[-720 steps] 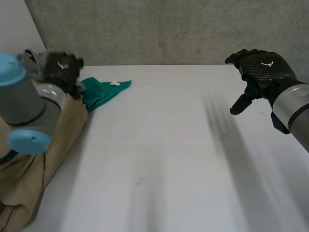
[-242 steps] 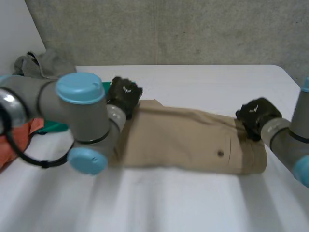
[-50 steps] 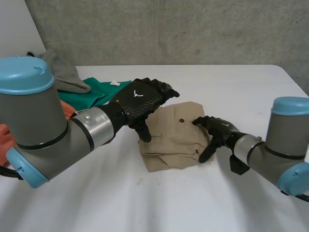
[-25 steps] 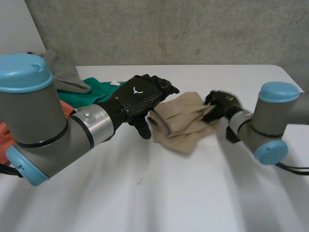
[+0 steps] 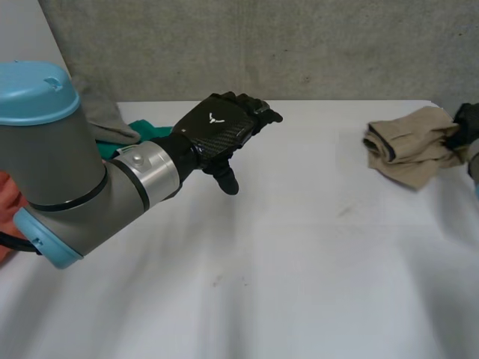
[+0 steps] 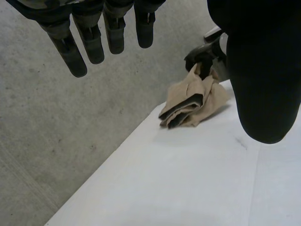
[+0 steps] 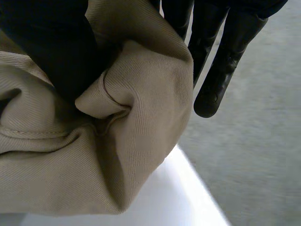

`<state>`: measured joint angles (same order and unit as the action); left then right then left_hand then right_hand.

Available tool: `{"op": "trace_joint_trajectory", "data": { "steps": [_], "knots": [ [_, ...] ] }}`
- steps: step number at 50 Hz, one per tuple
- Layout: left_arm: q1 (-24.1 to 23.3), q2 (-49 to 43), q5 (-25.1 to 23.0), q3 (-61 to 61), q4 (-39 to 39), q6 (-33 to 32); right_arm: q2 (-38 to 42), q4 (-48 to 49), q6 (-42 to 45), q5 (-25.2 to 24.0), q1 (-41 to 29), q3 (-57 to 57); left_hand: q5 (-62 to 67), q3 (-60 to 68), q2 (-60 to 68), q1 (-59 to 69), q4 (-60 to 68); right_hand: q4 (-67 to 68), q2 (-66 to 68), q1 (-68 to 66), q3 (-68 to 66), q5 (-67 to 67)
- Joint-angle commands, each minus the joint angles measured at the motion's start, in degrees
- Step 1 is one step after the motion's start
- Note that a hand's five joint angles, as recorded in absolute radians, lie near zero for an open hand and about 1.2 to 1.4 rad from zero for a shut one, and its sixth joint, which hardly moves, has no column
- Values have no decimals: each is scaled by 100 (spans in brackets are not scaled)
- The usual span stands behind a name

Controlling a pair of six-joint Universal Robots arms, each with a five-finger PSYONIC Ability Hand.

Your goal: Fold the laundry.

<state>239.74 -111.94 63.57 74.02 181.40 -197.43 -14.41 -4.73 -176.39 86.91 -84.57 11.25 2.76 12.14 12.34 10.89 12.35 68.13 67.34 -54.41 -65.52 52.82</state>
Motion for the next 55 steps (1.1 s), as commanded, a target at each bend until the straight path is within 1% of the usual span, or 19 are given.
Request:
{"op": "trace_joint_trajectory", "data": {
  "steps": [1,5,6,7,8,9,16,22,26,29,33,38,42,45,46,48,49,52,55],
  "knots": [
    [3,-100,6,7,1,-6,79,60,175,-131,415,-132,-36,26,6,151,5,1187,1266,-2559,-1448,1718],
    [12,-153,6,-28,1,-15,79,78,193,-499,476,-124,-36,26,6,151,5,1187,1266,-2559,-1448,1718],
    [12,-162,15,-46,1,-6,79,78,193,-665,476,-115,-36,26,6,151,5,-206,-127,-1166,-55,325],
    [12,-162,15,-54,1,-6,87,78,193,-745,476,-106,-20,43,23,168,22,-2235,-2156,863,1974,-1704],
    [12,-162,15,-54,1,-6,87,78,193,-772,476,-97,-36,26,6,151,5,-4920,-4841,3547,4658,-4388],
    [12,-162,15,-54,1,-6,87,78,193,-764,468,-80,-20,43,23,168,22,-5813,-5734,4441,5552,-5282],
    [21,-92,24,33,-26,-6,35,69,728,-703,494,271,-36,26,6,151,5,-5813,-5734,4441,5552,-5282],
    [47,-39,59,130,-70,-6,-544,78,1773,-53,880,965,-20,43,23,168,22,-5813,-5734,4441,5552,-5282],
    [117,163,226,174,-43,-6,-1317,165,2275,80,942,1799,-20,43,23,168,22,-5813,-5734,4441,5552,-5282],
    [362,269,471,165,-17,11,-2099,306,2302,-60,933,2730,-20,43,23,168,22,-5813,-5734,4441,5552,-5282],
    [775,313,867,78,9,-6,-3529,429,2311,-341,925,4275,-53,9,-11,134,-12,-5813,-5734,4441,5552,-5282],
    [1531,208,1412,-116,386,-94,-4578,912,2302,-710,907,5649,-104,-41,-61,84,-62,-5813,-5734,4441,5552,-5282],
    [2313,-292,1719,-370,642,-497,-5306,1255,2328,-1184,750,6782,-70,-8,-28,117,-29,-5813,-5734,4441,5552,-5282],
    [2849,-706,2036,-546,633,-1235,-5677,1291,2364,-1378,530,7223,-70,-8,-28,117,-29,-5813,-5734,4441,5552,-5282],
    [3042,-889,2184,-599,660,-1663,-5852,1308,2373,-1466,381,7494,-70,-8,-28,117,-29,-5813,-5734,4441,5552,-5282],
    [3149,-1084,2282,-617,677,-2087,-5950,1326,2381,-1519,240,7707,-87,-24,-44,101,-45,-5813,-5734,4441,5552,-5282],
    [3280,-1380,2370,-704,747,-2516,-5994,1326,2381,-1546,91,7882,-87,-24,-44,101,-45,-5813,-5734,4441,5552,-5282],
    [3386,-1864,2432,-889,958,-3010,-6012,1343,2390,-1546,-164,8146,-87,-24,-45,101,-45,-5813,-5734,4441,5552,-5282],
    [3544,-2148,2432,-995,1178,-3135,-6012,1343,2390,-1537,-349,8314,80,143,123,268,122,-5813,-5734,4441,5552,-5282]
  ]
}}
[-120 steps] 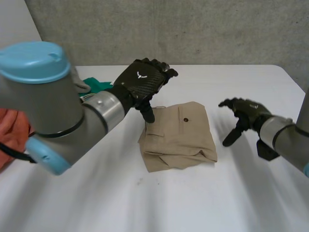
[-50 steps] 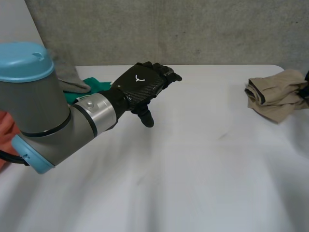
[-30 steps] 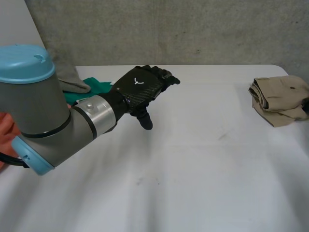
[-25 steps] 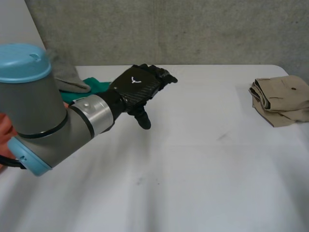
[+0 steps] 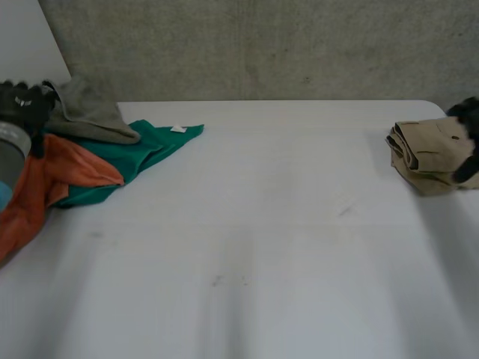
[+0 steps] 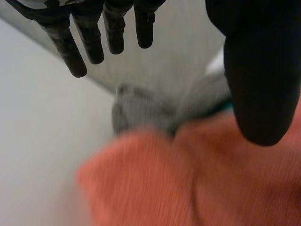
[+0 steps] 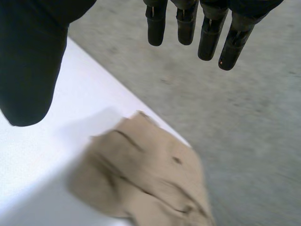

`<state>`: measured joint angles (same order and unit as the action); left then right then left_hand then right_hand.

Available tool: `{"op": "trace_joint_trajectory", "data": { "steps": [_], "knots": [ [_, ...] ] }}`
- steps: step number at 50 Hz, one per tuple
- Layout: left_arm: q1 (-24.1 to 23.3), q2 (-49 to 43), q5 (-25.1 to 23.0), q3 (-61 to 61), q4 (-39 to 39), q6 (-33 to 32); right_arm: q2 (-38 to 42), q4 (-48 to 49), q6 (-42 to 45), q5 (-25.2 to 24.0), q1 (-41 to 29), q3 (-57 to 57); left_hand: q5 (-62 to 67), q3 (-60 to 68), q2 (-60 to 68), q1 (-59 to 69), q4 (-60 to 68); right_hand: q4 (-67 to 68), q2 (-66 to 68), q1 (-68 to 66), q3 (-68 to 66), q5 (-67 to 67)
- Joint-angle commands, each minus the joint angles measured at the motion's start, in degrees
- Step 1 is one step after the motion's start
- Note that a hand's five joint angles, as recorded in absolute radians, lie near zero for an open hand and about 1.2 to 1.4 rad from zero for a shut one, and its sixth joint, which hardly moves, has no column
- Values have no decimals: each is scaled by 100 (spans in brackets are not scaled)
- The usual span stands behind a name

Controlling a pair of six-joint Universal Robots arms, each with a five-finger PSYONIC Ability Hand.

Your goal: Fold the laundry.

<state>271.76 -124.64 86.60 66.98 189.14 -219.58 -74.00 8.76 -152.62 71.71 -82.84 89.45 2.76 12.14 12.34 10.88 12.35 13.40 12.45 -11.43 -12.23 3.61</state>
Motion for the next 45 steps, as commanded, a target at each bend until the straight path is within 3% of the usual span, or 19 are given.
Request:
{"op": "trace_joint_trajectory", "data": {
  "steps": [1,4,5,13,20,21,24,25,29,30,32,34,35,40,45],
  "knots": [
    [395,-921,129,-308,465,-920,-53,-6,13,-17,-566,530,298,360,340,486,339,-340,-245,143,223,-361],
    [483,-1027,129,-378,703,-920,-53,11,13,-17,-636,618,3399,3462,3441,3587,3441,-340,-245,143,223,-361],
    [466,-1018,155,-387,808,-911,-53,29,22,0,-645,653,6690,6753,6733,6879,6732,-340,-245,143,223,-361],
    [-289,-53,472,69,1151,-359,-106,64,39,44,-628,723,6724,6786,6766,6912,6765,-340,-245,143,223,-361],
    [-1694,775,376,579,924,1125,-185,55,22,44,-584,732,6724,6786,6766,6912,6765,-340,-245,143,223,-361],
    [-2097,827,219,667,775,1493,-194,55,22,44,-575,741,6724,6786,6766,6912,6765,-340,-245,143,223,-361],
    [-2705,836,-229,834,563,2066,-211,55,22,44,-575,741,6724,6786,6766,6912,6765,-340,-245,143,223,-361],
    [-3064,802,-571,913,493,2408,-220,55,22,44,-575,732,6724,6786,6766,6912,6765,-340,-245,143,223,-361],
    [-3664,679,-1266,984,457,3103,-238,55,13,44,-575,732,6724,6786,6766,6912,6765,-340,-245,143,223,-361],
    [-3709,626,-1364,993,431,3192,-238,55,13,44,-575,732,6110,6172,6152,6298,6151,-340,-245,143,223,-361],
    [-3849,416,-1610,993,370,3351,-238,55,13,36,-575,732,2509,2571,2551,2697,2550,-340,-245,143,223,-361],
    [-3955,362,-1681,1028,343,3343,-238,64,13,27,-601,732,1182,1244,1224,1370,1223,-340,-245,143,223,-361],
    [-4094,423,-1673,1080,334,3317,-229,64,4,18,-627,732,-174,-112,-132,14,-133,-340,-245,143,223,-361],
    [-3947,835,-1384,1142,281,3246,-194,47,22,-52,-733,671,148,211,191,337,190,-340,-245,143,223,-361],
    [-3288,1538,-400,1441,-122,3150,-167,-6,13,-61,-1207,469,266,329,309,455,308,-340,-245,143,223,-361]
  ]
}}
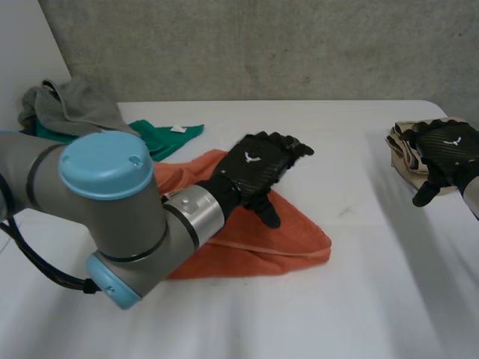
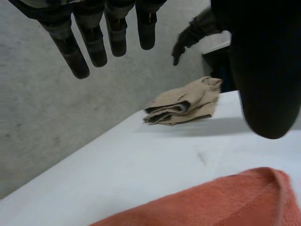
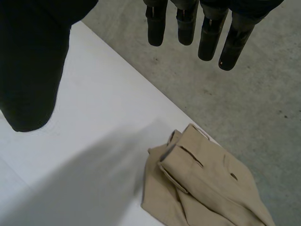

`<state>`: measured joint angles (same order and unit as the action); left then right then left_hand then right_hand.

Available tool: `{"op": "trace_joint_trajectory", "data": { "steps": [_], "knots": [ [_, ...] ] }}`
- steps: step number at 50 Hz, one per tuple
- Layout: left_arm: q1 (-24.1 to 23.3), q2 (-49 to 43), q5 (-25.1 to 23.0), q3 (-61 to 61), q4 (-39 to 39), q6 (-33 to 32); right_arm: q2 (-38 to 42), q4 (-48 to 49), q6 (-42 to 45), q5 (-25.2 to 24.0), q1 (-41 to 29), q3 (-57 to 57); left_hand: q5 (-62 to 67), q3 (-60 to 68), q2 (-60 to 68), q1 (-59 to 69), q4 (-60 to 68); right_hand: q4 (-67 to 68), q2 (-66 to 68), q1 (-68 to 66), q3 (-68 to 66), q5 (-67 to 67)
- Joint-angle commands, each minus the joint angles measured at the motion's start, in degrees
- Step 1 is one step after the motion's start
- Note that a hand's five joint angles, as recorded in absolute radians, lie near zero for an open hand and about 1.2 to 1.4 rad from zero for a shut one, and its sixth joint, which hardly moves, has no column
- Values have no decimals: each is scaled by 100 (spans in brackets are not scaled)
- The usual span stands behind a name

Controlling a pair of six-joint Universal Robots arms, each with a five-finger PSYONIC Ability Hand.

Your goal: Fold the laundry.

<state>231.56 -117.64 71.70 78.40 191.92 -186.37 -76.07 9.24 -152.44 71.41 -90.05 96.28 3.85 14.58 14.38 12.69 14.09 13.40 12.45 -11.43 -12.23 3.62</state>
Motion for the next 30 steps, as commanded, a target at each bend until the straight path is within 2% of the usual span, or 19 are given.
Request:
{"op": "trace_joint_trajectory", "data": {
  "steps": [1,2,5,8,14,19,22,25,30],
  "knots": [
    [819,944,1257,351,-488,-223,48,-80,4,-31,-670,-319,158,85,105,273,133,-340,-245,143,223,-362],
    [925,1119,1546,439,-619,-363,48,-106,4,-40,-767,-372,158,85,105,273,133,-340,-245,143,223,-362],
    [1039,1331,1873,728,-778,-784,92,-430,4,-179,-1083,-600,125,51,72,240,100,-340,-245,143,223,-362],
    [1215,1358,1900,949,-779,-1172,215,-800,-5,-294,-1304,-794,141,68,88,257,116,-340,-245,143,223,-362],
    [1997,1252,1813,1318,-717,-2323,531,-1521,-40,-330,-2077,-1172,259,185,206,374,234,-340,-245,143,223,-362],
    [2340,603,1400,1222,-577,-2606,917,-1443,-163,-102,-2675,-1243,377,303,324,492,352,-340,-245,143,223,-362],
    [2569,207,1031,1082,-594,-2597,1278,-1258,-260,250,-2991,-1304,562,488,508,677,537,-340,-245,143,223,-362],
    [2604,57,628,1090,-647,-2562,1638,-1047,-225,566,-3220,-1331,663,589,609,778,638,-231,-136,33,114,-253],
    [2490,109,248,1239,-638,-2404,1894,-828,-269,944,-3308,-1340,613,539,559,728,588,72,167,-269,-189,50]
  ]
}}
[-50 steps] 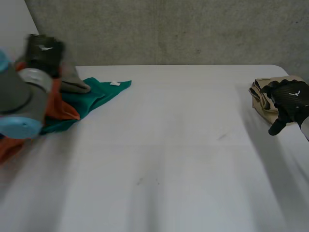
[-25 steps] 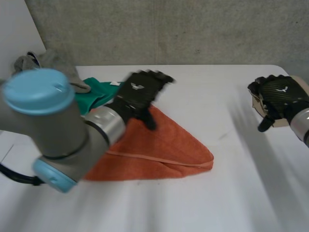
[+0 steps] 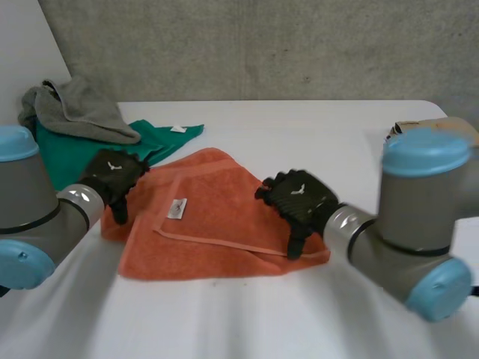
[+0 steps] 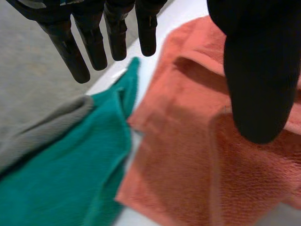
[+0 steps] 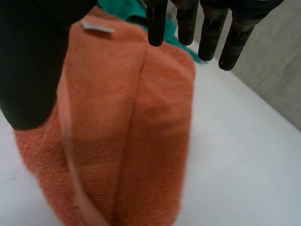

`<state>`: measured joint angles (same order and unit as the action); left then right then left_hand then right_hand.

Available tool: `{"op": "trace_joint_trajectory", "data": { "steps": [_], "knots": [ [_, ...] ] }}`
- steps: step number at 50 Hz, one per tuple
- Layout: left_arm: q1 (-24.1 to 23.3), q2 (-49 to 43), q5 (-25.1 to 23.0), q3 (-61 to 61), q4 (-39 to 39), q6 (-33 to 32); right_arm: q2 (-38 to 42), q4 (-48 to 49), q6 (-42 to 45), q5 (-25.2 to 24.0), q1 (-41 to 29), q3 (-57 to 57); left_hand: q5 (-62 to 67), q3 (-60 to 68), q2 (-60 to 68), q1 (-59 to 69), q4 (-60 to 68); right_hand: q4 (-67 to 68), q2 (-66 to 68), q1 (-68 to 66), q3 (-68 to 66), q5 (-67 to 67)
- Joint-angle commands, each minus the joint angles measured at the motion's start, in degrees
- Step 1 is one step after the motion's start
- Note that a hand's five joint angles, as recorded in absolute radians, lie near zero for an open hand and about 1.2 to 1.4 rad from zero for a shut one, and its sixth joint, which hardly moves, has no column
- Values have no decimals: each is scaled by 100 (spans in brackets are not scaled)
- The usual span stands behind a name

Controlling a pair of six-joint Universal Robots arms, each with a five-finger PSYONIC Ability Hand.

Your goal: Fold the laundry.

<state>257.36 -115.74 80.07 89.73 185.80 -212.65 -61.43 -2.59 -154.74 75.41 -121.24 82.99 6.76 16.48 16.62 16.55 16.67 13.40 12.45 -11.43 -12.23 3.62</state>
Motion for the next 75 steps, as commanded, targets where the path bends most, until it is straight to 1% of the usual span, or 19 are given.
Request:
{"op": "trace_joint_trajectory", "data": {
  "steps": [1,10,17,25,29,32,33,37,43,48,50,53,55,59,60,63,64,71,75],
  "knots": [
    [-133,-63,-606,141,8,267,422,382,-47,580,-180,7,321,350,335,342,330,89,184,-286,-206,67],
    [-853,-89,-607,106,44,382,71,399,-56,615,-110,305,557,585,571,578,565,156,251,-353,-273,134],
    [-915,-528,-510,-157,140,355,-167,382,-56,501,320,631,809,837,823,830,817,156,251,-353,-273,134],
    [-942,-941,-53,-588,96,347,-185,408,-38,281,663,938,1464,1492,1478,1485,1473,156,251,-353,-273,134],
    [-951,-1073,-35,-755,96,347,-185,426,-38,272,707,1009,2455,2484,2469,2476,2464,156,251,-353,-273,134],
    [-968,-1135,-35,-860,96,347,-185,426,-38,272,742,1018,3865,3893,3879,3886,3874,156,251,-353,-273,134],
    [-968,-1152,-35,-904,96,347,-185,426,-38,272,769,1026,4787,4815,4800,4807,4795,156,251,-353,-273,134],
    [-986,-1152,-53,-992,96,347,-211,435,-38,272,848,1018,6320,6348,6334,6341,6328,156,251,-353,-273,134],
    [-1039,-1161,-27,-1133,79,338,-352,435,-38,272,1015,1009,6324,6352,6338,6345,6333,156,251,-353,-273,134],
    [-1188,-907,44,-1265,-61,285,-483,400,-64,255,1260,869,6324,6352,6338,6345,6333,-212,-117,16,96,-235],
    [-1311,-276,158,-1309,-123,189,-562,373,-82,263,1383,755,6324,6352,6338,6345,6333,-340,-245,143,223,-362],
    [-1285,487,263,-1326,-106,188,-651,286,-266,220,1603,465,6324,6352,6338,6345,6333,-340,-245,143,223,-362],
    [-1285,806,299,-1335,-106,197,-616,163,-363,97,1656,289,6324,6352,6338,6345,6333,-340,-245,143,223,-362],
    [-1364,1439,281,-1292,-123,188,-493,-434,-434,-745,1788,-247,6324,6352,6338,6345,6333,-340,-245,143,223,-362],
    [-1390,1614,281,-1230,-123,171,-301,-636,-416,-1191,1832,-526,6324,6352,6338,6345,6333,-340,-245,143,223,-362],
    [-1451,1905,272,-1142,-158,180,104,-795,-416,-1695,1867,-976,6324,6352,6338,6345,6333,-340,-245,143,223,-362],
    [-1495,2115,272,-1064,-159,171,375,-865,-416,-1975,1867,-1352,6324,6352,6338,6345,6333,-340,-245,143,223,-362],
    [-1531,2723,272,-773,-159,162,1439,-901,-469,-2381,1710,-2435,6324,6352,6338,6345,6333,-340,-245,143,223,-362],
    [-1531,2925,281,-738,-167,153,1914,-927,-495,-2557,1438,-2673,6324,6352,6338,6345,6333,-340,-245,143,223,-362]
  ]
}}
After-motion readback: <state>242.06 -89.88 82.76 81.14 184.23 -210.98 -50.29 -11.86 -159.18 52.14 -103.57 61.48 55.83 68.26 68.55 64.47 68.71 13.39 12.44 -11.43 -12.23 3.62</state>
